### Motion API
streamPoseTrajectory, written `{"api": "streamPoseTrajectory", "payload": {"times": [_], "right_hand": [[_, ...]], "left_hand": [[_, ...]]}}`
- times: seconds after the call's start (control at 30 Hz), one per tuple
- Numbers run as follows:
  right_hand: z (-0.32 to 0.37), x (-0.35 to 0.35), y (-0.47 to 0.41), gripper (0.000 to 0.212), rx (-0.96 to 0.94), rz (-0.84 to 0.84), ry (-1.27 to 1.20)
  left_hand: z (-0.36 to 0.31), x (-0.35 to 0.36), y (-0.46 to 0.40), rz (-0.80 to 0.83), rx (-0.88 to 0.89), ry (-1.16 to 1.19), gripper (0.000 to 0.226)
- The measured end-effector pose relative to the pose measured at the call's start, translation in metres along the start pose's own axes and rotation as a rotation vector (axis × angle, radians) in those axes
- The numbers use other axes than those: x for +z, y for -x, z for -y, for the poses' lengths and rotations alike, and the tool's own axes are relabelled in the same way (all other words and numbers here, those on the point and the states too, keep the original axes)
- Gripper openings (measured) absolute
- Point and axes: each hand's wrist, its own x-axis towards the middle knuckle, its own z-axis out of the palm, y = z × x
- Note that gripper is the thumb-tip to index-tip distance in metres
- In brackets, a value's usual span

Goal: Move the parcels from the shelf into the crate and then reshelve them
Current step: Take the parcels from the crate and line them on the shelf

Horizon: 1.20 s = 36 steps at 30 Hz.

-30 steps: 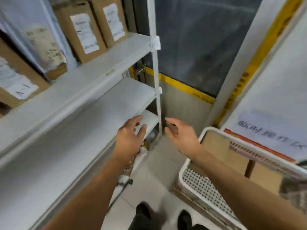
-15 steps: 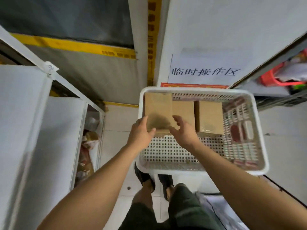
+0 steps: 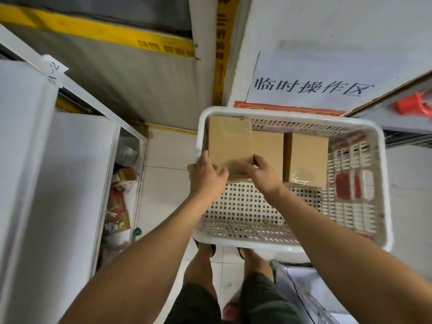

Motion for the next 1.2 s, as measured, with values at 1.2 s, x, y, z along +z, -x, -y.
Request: {"api": "streamPoseTrajectory", "payload": {"times": [1.2], "right_hand": [[0.270,0.173,0.386,0.054,-1.117,0.862,0.260]], "left_hand": [[0.109,-0.285,0.468,-1.042,0.434,0.722,0.057]]}}
